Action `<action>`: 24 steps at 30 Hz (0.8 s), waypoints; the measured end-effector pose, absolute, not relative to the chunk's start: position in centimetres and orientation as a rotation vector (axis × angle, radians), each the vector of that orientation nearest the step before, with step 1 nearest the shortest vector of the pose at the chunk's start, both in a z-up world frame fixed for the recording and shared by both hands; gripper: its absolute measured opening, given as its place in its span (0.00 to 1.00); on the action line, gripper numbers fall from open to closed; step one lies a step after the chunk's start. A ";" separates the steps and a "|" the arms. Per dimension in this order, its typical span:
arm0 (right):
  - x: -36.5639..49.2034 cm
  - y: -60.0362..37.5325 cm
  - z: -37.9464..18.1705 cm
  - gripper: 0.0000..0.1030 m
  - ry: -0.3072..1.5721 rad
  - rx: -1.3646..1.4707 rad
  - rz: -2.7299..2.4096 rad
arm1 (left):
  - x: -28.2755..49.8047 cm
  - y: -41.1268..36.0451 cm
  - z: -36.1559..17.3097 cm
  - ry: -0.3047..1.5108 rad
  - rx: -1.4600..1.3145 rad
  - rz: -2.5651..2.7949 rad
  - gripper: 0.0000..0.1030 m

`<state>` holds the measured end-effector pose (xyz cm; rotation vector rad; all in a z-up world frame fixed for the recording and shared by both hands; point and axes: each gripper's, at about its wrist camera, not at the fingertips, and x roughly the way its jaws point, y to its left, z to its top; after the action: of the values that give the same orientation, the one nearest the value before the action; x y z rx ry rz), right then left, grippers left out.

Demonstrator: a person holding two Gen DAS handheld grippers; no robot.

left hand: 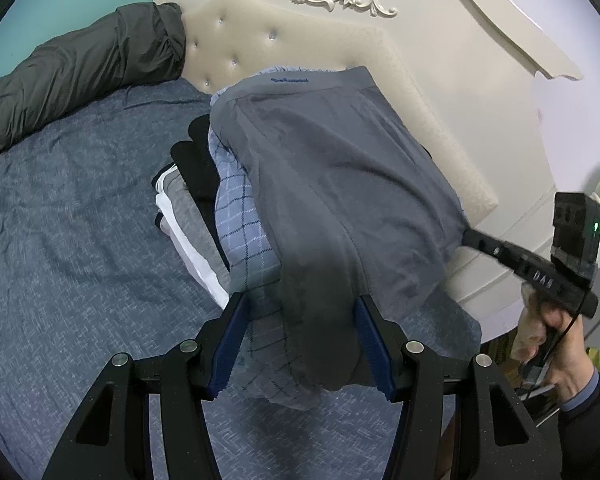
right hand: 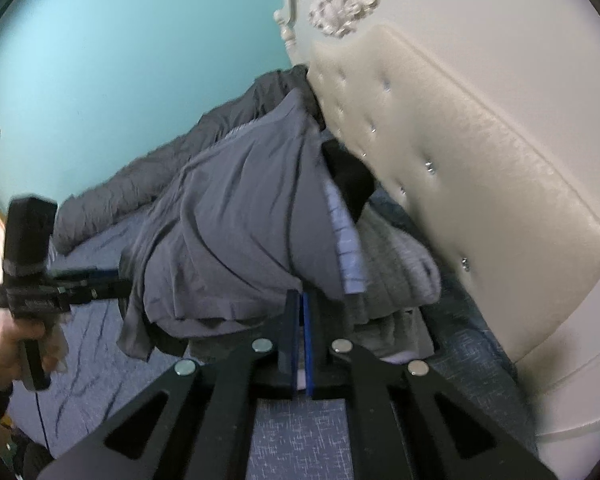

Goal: Fold clothes

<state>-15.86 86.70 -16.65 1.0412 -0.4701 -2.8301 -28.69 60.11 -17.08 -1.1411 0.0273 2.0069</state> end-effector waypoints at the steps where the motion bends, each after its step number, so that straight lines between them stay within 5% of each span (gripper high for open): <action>1: -15.8 87.1 -16.7 0.01 -0.498 1.034 -2.833 | -28.8 60.1 -17.1 0.022 -1.145 2.004 0.57; 9: -15.4 87.7 -16.8 0.01 -0.545 1.018 -2.845 | -28.8 59.8 -17.0 0.021 -1.150 1.995 0.57; 13: -15.2 88.0 -17.0 0.01 -0.536 1.023 -2.846 | -28.2 59.8 -16.7 0.042 -1.137 1.964 0.41; 21: -15.2 88.0 -16.9 0.01 -0.536 1.023 -2.839 | -26.7 60.3 -17.1 0.079 -1.130 1.924 0.39; 24: -15.2 88.0 -16.8 0.01 -0.535 1.026 -2.841 | -26.8 60.5 -17.5 0.081 -1.144 1.909 0.10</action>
<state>-15.22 87.96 -16.78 1.0257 -0.5352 -2.8409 -26.81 60.49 -17.53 -1.1437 0.0810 1.9092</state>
